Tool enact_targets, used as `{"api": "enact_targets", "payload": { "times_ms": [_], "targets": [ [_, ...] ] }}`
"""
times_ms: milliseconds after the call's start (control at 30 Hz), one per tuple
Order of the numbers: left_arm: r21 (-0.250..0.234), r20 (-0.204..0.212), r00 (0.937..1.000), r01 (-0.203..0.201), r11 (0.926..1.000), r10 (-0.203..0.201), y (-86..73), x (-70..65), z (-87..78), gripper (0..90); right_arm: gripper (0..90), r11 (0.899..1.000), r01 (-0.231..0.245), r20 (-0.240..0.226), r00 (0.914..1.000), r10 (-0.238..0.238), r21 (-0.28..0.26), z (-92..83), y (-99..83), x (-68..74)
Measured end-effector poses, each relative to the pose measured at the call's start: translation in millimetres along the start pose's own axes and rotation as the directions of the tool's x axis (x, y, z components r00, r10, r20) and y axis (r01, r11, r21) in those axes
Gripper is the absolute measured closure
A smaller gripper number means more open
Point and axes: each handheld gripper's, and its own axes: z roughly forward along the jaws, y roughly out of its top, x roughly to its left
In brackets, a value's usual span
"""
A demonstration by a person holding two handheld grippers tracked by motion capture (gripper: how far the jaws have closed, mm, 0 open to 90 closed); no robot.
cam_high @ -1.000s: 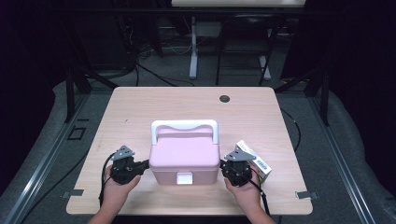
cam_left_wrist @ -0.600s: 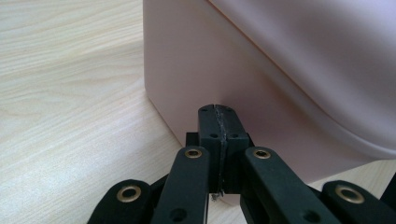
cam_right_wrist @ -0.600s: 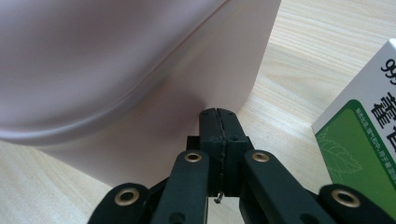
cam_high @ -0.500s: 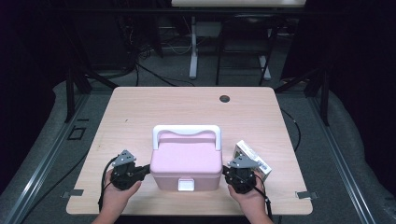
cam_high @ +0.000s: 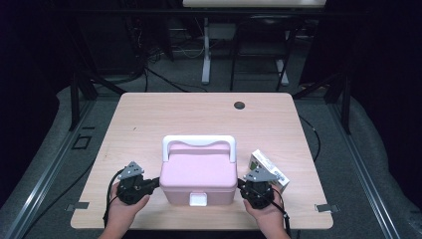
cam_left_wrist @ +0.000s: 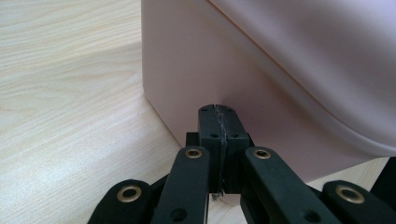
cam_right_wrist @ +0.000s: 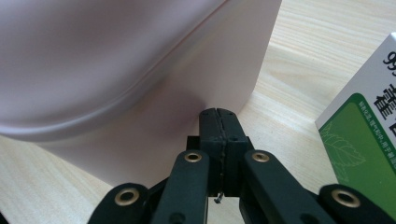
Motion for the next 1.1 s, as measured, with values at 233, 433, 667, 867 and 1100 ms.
{"api": "enact_targets", "payload": {
  "times_ms": [233,433,667,867,1100],
  "targets": [
    [0.008,-0.007,1.0000,0.004,1.0000,-0.004,-1.1,-1.5,-3.1,90.0,90.0,1.000,0.007,0.000,1.0000,-0.007,0.016,-3.0,-0.5,5.4],
    [0.009,-0.007,0.9998,0.016,0.9998,-0.016,-3.9,-2.4,-6.4,90.0,90.0,1.000,0.011,-0.008,0.9999,-0.010,0.023,-3.7,-0.3,7.3],
    [0.009,0.003,1.0000,0.004,1.0000,-0.004,-3.8,0.4,-5.8,90.0,89.3,0.999,0.016,-0.018,0.9997,-0.016,0.027,-3.9,0.3,5.7],
    [-0.001,-0.004,1.0000,0.009,1.0000,-0.009,-1.7,6.5,-9.8,82.5,78.5,1.000,0.012,-0.023,0.9997,-0.012,0.015,-6.8,2.6,-1.3],
    [-0.029,0.012,0.9996,0.027,0.9992,-0.027,4.9,14.6,-22.7,73.2,72.3,1.000,0.025,-0.061,0.9978,-0.025,0.002,-19.0,11.2,-12.9]
  ]
}}
